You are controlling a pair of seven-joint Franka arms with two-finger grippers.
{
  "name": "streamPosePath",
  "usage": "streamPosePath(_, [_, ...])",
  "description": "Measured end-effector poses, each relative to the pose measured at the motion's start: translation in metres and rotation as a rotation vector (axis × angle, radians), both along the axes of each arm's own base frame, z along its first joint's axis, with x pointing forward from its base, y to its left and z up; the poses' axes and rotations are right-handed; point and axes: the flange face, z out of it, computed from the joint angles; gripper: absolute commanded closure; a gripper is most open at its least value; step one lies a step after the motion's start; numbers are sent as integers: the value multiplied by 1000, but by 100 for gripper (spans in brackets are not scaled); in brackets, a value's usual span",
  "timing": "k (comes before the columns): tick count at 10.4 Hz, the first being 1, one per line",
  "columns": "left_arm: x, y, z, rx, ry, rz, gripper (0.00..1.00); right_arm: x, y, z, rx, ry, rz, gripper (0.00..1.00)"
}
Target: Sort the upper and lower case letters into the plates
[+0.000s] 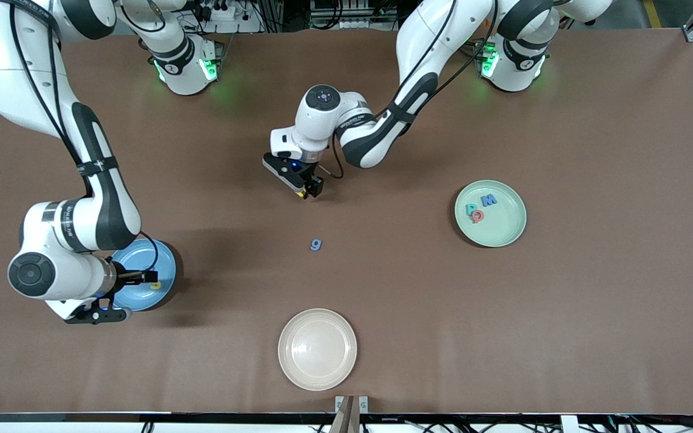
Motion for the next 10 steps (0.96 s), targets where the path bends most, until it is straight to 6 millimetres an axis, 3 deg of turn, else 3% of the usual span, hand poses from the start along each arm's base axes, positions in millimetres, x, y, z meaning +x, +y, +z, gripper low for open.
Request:
streamPosePath(4, [2,6,-29,29,-2,-37,0,0,-23,23,-3,-18,-28,0])
streamPosePath(6, [2,9,-37,57,11,-35,15,-5,-31,40,-7,-5,-34,0])
streamPosePath(8, [1,9,-37,124,53,-9,30,-17,-25,60,-5,55,-36,0])
streamPosePath(10, [-3,7,-33,150,87,10,32,-31,-17,78,70,61,-69,0])
